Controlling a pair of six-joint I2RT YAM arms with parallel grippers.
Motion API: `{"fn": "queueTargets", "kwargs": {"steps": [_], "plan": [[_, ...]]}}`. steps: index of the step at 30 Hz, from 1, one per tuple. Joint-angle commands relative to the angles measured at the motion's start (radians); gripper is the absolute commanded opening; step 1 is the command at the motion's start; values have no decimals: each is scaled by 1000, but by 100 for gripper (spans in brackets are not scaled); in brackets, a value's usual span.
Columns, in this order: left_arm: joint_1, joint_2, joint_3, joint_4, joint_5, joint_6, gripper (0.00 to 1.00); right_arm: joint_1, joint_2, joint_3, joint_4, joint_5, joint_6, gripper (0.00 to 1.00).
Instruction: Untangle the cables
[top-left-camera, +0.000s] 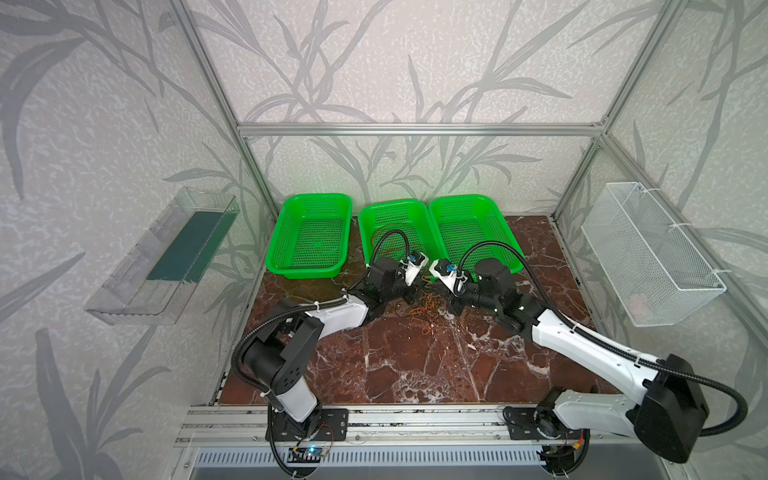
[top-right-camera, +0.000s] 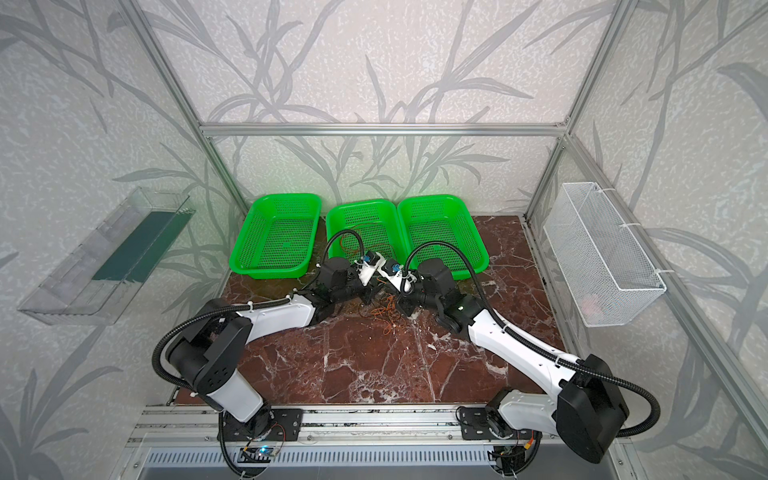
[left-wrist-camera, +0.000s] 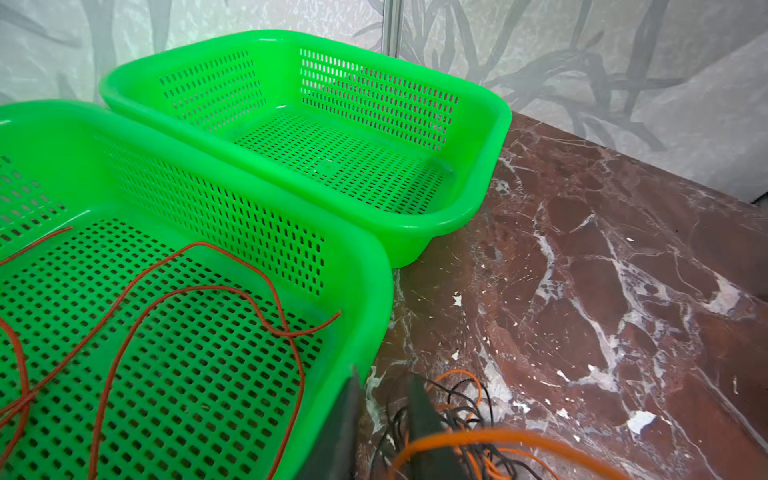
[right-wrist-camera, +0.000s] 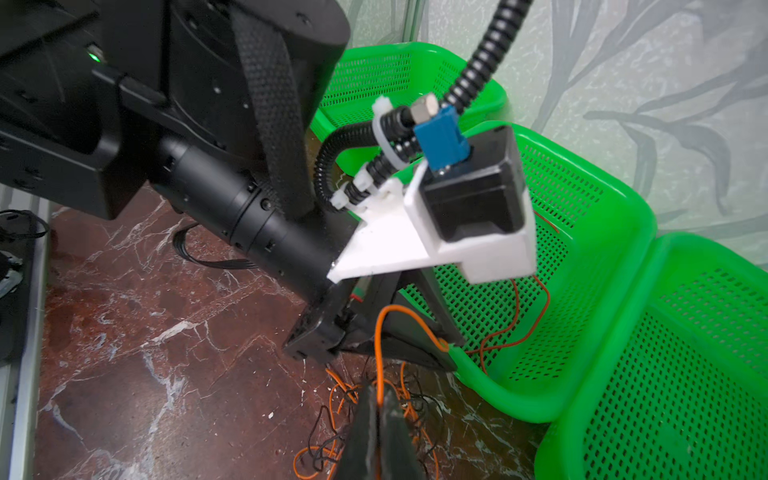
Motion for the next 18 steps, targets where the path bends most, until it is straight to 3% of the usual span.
{"fn": "queueTargets", "kwargs": {"steps": [1, 7, 11, 15, 18], "plan": [[-5, -92, 8, -51, 9, 6, 0, -9, -28, -35, -5, 149, 19, 5], [-20, -278, 45, -348, -5, 58, 0, -68, -8, -100, -13, 245, 81, 21], [-42, -362, 41, -444, -34, 128, 0, -69, -3, -108, 5, 68, 28, 34], [-70, -430, 29, -496, -78, 206, 0, -69, -9, -139, 89, 49, 60, 43], [-97, -469, 33, -525, -122, 267, 0, -69, 0, -146, 117, -45, 59, 47]]}}
